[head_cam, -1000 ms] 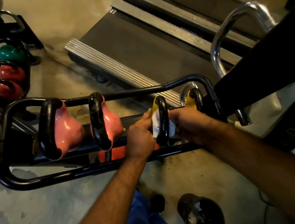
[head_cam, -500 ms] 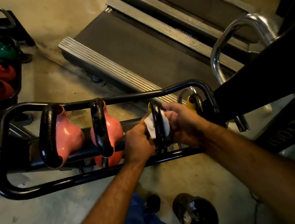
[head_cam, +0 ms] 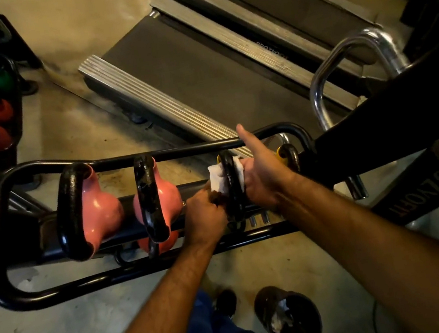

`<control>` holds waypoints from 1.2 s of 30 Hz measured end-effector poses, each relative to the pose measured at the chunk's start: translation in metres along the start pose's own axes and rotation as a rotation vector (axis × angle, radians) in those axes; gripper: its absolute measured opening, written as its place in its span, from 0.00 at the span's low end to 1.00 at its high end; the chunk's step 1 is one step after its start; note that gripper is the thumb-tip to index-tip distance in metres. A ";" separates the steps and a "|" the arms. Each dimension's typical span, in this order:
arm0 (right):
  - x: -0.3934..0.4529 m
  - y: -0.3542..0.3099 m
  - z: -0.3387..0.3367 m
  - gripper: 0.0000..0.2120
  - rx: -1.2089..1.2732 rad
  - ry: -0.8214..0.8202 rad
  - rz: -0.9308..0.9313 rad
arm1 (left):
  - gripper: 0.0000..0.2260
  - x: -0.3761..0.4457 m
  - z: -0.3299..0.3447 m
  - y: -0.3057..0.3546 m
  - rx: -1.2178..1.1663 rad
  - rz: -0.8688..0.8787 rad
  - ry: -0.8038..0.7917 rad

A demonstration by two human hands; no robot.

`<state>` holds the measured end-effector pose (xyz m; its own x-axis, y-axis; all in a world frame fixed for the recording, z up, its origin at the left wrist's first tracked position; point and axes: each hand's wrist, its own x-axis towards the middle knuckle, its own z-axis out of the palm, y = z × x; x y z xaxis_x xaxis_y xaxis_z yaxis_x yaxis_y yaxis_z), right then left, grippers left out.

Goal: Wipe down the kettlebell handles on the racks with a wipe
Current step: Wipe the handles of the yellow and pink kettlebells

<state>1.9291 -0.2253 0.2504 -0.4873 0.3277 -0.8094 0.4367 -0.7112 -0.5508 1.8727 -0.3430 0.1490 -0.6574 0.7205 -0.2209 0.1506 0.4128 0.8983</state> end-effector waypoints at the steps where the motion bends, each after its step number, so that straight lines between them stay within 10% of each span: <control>1: -0.001 0.005 -0.002 0.45 -0.085 -0.021 -0.010 | 0.06 -0.002 -0.002 0.001 -0.063 0.044 -0.012; 5: -0.013 0.023 -0.015 0.50 -0.272 0.041 -0.018 | 0.14 -0.003 0.004 -0.007 -0.152 0.166 -0.070; 15: -0.034 0.054 -0.013 0.26 -0.307 0.116 -0.158 | 0.18 -0.002 -0.001 0.002 -0.148 0.139 -0.090; 22: -0.009 0.002 -0.009 0.57 -0.050 0.012 -0.044 | 0.09 0.003 -0.001 0.002 -0.091 0.094 -0.018; 26: 0.003 -0.024 -0.007 0.49 0.127 0.023 -0.033 | 0.06 0.004 0.000 0.001 -0.087 0.096 -0.029; 36: -0.030 0.032 -0.024 0.16 -0.354 0.137 -0.140 | 0.18 0.000 -0.004 0.003 -0.168 0.144 -0.123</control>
<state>1.9759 -0.2425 0.2524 -0.4660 0.5029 -0.7280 0.6182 -0.4035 -0.6745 1.8704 -0.3443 0.1528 -0.5416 0.8318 -0.1218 0.1041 0.2101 0.9721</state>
